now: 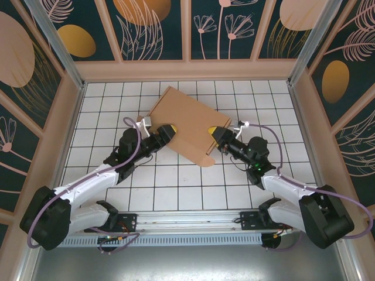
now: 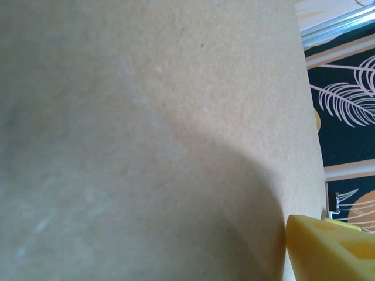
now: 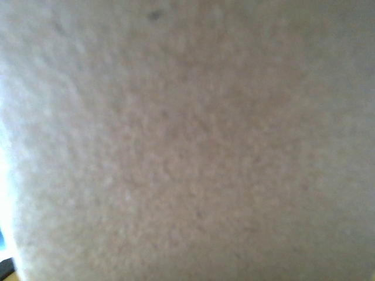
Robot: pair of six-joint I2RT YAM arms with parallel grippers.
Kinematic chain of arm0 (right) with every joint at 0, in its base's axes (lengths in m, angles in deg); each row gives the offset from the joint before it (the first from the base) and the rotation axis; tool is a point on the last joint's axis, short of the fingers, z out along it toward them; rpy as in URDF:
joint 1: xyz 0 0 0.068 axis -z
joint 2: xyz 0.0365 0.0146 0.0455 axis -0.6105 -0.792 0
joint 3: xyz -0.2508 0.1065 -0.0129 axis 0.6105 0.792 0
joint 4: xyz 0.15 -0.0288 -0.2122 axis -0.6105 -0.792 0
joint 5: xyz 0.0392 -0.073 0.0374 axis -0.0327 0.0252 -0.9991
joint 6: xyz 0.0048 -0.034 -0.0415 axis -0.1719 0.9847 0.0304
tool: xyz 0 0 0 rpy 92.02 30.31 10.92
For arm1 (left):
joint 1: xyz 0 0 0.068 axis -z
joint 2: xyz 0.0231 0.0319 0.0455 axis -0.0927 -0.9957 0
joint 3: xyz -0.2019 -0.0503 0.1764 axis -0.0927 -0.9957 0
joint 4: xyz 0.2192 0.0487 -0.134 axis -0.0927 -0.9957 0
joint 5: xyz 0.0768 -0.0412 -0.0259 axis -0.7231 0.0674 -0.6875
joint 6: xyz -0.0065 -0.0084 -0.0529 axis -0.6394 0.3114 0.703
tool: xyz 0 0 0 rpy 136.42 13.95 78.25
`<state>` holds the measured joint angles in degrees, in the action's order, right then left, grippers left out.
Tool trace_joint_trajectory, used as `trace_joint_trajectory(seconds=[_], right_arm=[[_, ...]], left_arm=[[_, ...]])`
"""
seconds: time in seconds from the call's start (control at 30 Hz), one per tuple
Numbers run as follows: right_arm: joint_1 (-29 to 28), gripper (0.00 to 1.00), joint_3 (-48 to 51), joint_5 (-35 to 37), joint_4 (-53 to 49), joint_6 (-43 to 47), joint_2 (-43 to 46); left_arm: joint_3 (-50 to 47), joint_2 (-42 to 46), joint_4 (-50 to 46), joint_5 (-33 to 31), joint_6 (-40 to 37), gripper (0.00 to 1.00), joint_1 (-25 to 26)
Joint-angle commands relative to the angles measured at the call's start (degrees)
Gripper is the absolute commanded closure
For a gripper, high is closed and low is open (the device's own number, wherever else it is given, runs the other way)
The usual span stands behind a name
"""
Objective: Fold the paper box
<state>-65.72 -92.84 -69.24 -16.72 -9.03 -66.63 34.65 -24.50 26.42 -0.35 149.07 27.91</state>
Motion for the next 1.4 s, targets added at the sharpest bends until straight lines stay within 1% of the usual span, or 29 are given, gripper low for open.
trace_joint_trajectory(seconds=[0.0,0.1,0.17,0.23,0.3,0.4,0.5,0.6,0.7,0.77,0.87,0.97,1.03,1.13,1.17,1.23,1.27,1.3,1.37], right_arm=[[-0.9,0.58,-3.4,-6.0,5.2,0.9,3.1],[-0.6,0.58,-3.1,-5.6,5.3,0.5,3.6],[-0.6,0.58,-2.9,-6.4,6.8,-1.0,3.0],[-0.6,0.58,-1.7,-7.0,11.8,-4.8,1.3],[-0.7,0.58,0.0,-7.5,18.9,-9.9,-1.5],[-0.9,0.58,0.9,-8.2,26.0,-15.5,-5.9],[-1.3,0.59,0.9,-8.7,30.5,-18.4,-9.0],[-1.5,0.6,0.3,-9.1,28.1,-17.4,-9.1],[-1.5,0.6,-0.3,-8.8,20.9,-14.2,-7.2],[-1.5,0.58,-0.5,-8.4,17.9,-13.1,-6.5],[-1.7,0.55,-0.6,-8.5,17.2,-12.7,-6.9],[-2.0,0.53,-0.8,-8.7,17.4,-12.8,-7.6],[-2.1,0.5,-1.0,-8.8,16.7,-12.1,-7.5],[-2.4,0.47,-2.2,-8.8,10.3,-7.4,-6.3],[-2.6,0.47,-2.5,-8.1,7.6,-5.4,-5.5],[-2.9,0.46,-2.4,-6.3,5.3,-3.0,-4.4],[-2.9,0.46,-2.4,-6.0,5.0,-2.5,-4.2],[-4.0,0.46,-2.4,-6.1,5.2,-2.5,-4.3],[-3.6,0.48,-2.1,-5.7,5.2,-3.0,-4.2]], left_arm=[[-0.2,-1.7,-5.0,0.3,-2.1,0.17,0.3],[-0.3,-1.1,-4.8,-0.7,-2.2,0.15,0.2],[-1.7,0.0,-1.4,-1.8,-0.7,0.14,0.3],[-3.3,1.1,3.7,-3.3,0.8,0.13,0.3],[-4.5,1.9,8.7,-5.0,2.4,0.13,0.2],[-5.4,1.3,17.4,-5.2,5.3,0.16,0.2],[-4.5,0.5,21.1,-5.0,6.9,0.21,0.3],[-3.9,0.8,20.8,-4.9,7.0,0.29,0.3],[-4.6,2.7,18.6,-6.1,6.5,0.37,0.3],[-5.6,3.9,18.0,-7.2,6.4,0.42,0.2],[-6.5,4.5,18.1,-7.6,6.8,0.48,0.2],[-6.3,4.0,18.2,-6.8,6.9,0.51,0.2],[-6.2,4.0,18.2,-6.8,7.1,0.53,0.2],[-6.2,4.4,18.2,-7.5,7.9,0.53,0.2],[-6.2,4.3,18.2,-7.7,8.2,0.52,0.2],[-5.6,4.0,17.7,-7.8,8.6,0.44,0.2],[-5.4,3.9,17.3,-7.8,8.6,0.42,0.2],[-5.2,3.7,17.2,-7.7,8.6,0.42,0.2],[-5.1,3.8,16.1,-7.8,8.5,0.42,0.2]])
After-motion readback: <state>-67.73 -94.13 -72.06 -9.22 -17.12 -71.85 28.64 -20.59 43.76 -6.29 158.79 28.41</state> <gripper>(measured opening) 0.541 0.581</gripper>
